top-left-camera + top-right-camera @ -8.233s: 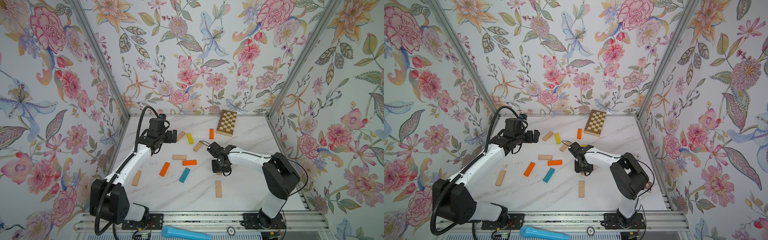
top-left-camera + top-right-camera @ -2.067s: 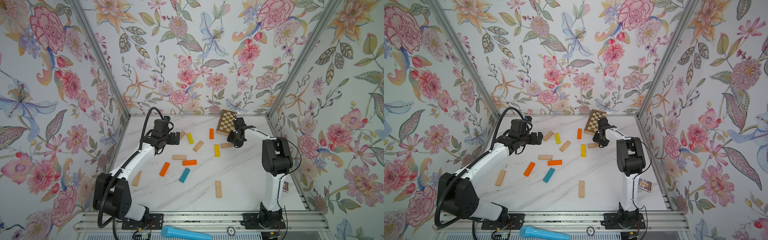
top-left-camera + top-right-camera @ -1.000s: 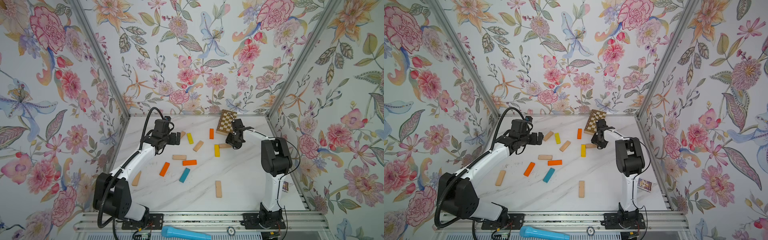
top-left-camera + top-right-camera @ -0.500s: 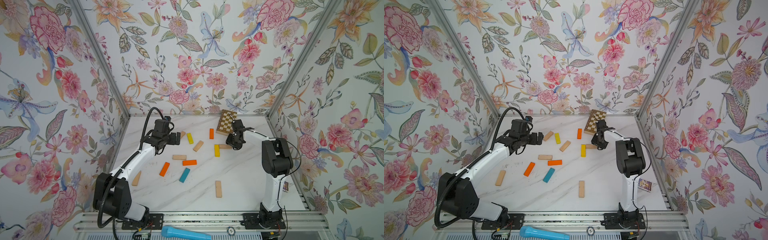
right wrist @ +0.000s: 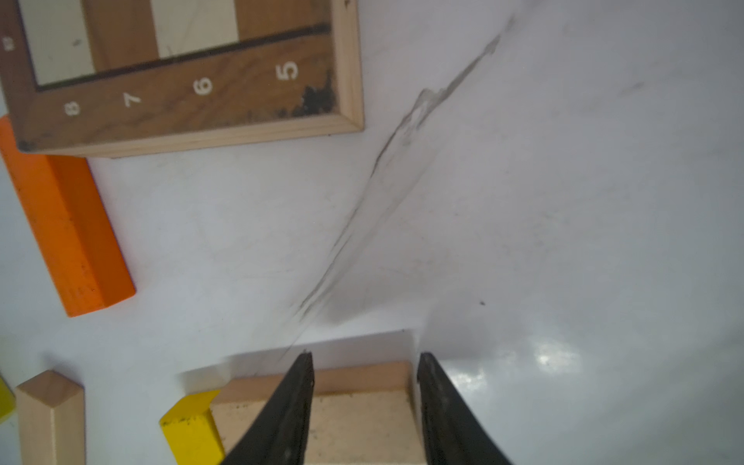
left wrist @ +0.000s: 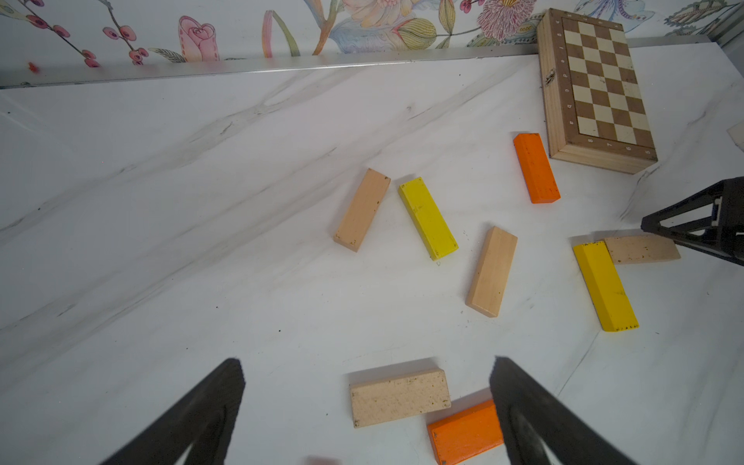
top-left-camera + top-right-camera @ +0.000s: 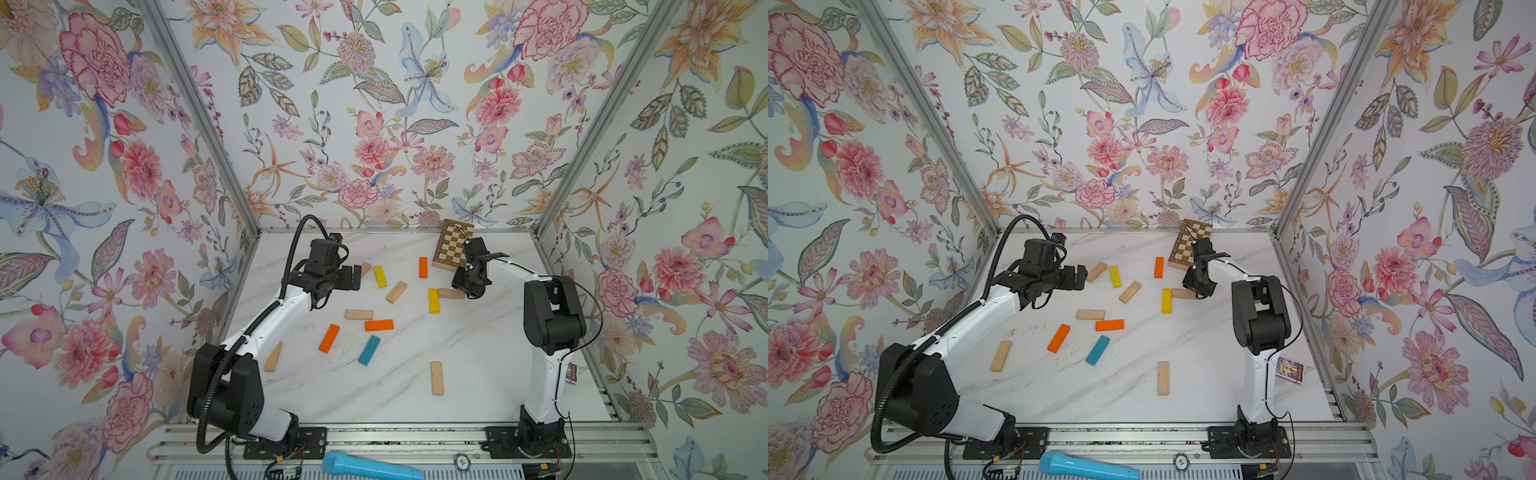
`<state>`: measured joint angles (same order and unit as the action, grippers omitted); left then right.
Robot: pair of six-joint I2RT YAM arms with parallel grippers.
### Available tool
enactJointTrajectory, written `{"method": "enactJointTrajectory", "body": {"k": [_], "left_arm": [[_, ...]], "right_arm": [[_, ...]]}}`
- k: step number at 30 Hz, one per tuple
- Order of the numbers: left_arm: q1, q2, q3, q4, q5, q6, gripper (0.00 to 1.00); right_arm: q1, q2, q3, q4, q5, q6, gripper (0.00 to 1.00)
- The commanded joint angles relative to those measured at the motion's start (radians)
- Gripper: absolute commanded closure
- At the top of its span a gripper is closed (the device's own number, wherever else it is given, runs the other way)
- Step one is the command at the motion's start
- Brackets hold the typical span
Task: Assemble the number 6 with building blocks
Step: Assemble the building block at the center of the board.
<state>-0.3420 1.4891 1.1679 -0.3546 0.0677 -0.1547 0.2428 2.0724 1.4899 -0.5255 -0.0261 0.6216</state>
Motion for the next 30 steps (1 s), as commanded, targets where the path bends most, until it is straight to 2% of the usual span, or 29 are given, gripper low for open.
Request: {"method": "enactJointTrajectory", "body": {"k": [1, 22, 30], "left_arm": [[-0.010, 0.016, 0.011, -0.001, -0.009, 0.009, 0.01], [-0.011, 0.020, 0.012, -0.002, -0.006, 0.009, 0.01], [-0.040, 0.042, 0.014, 0.003, -0.011, -0.017, 0.04]], "right_arm": [[0.011, 0.011, 0.033, -0.030, -0.001, -0.026, 0.55], [0.008, 0.024, 0.080, -0.029, 0.015, -0.054, 0.54], [0.003, -0.065, 0.003, -0.021, 0.018, -0.072, 0.55]]}}
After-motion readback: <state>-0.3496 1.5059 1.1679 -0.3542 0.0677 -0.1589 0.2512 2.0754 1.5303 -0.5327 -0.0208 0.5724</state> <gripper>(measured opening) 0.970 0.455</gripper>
